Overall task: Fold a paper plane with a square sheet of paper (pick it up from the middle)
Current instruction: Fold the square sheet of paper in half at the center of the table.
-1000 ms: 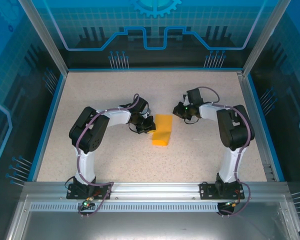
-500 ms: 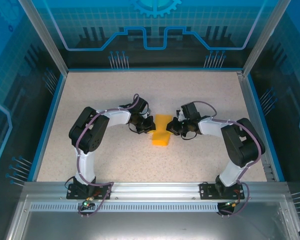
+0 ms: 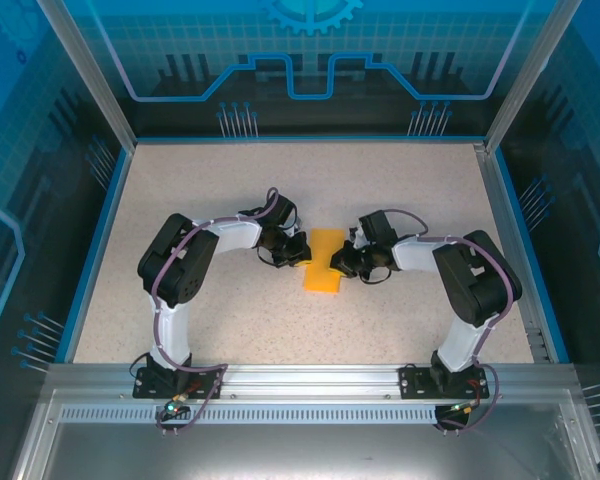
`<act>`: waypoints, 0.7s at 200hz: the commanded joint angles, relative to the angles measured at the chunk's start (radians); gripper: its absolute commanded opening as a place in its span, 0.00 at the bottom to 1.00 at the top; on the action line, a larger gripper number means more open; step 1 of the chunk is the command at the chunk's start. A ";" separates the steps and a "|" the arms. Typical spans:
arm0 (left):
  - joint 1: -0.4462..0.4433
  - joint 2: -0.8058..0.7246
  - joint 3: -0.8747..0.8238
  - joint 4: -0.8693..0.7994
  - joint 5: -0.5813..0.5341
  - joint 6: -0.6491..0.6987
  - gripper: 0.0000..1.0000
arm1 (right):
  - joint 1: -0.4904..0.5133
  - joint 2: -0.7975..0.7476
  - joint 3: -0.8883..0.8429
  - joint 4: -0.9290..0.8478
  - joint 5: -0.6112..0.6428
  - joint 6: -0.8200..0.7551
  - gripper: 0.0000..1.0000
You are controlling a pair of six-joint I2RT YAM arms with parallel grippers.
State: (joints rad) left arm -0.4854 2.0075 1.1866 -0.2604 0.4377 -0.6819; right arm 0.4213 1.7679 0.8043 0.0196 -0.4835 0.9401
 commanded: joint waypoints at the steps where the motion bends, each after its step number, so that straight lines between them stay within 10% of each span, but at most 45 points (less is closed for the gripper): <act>1: -0.014 0.086 -0.074 -0.159 -0.133 -0.015 0.02 | 0.022 0.019 -0.022 -0.012 -0.021 0.008 0.07; 140: -0.014 0.092 -0.088 -0.147 -0.152 -0.029 0.02 | 0.023 -0.056 -0.145 -0.141 -0.037 -0.147 0.07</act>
State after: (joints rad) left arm -0.4858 2.0037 1.1755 -0.2443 0.4377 -0.6827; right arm 0.4320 1.7271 0.7185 0.0265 -0.4992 0.8577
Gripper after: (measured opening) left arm 0.050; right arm 0.073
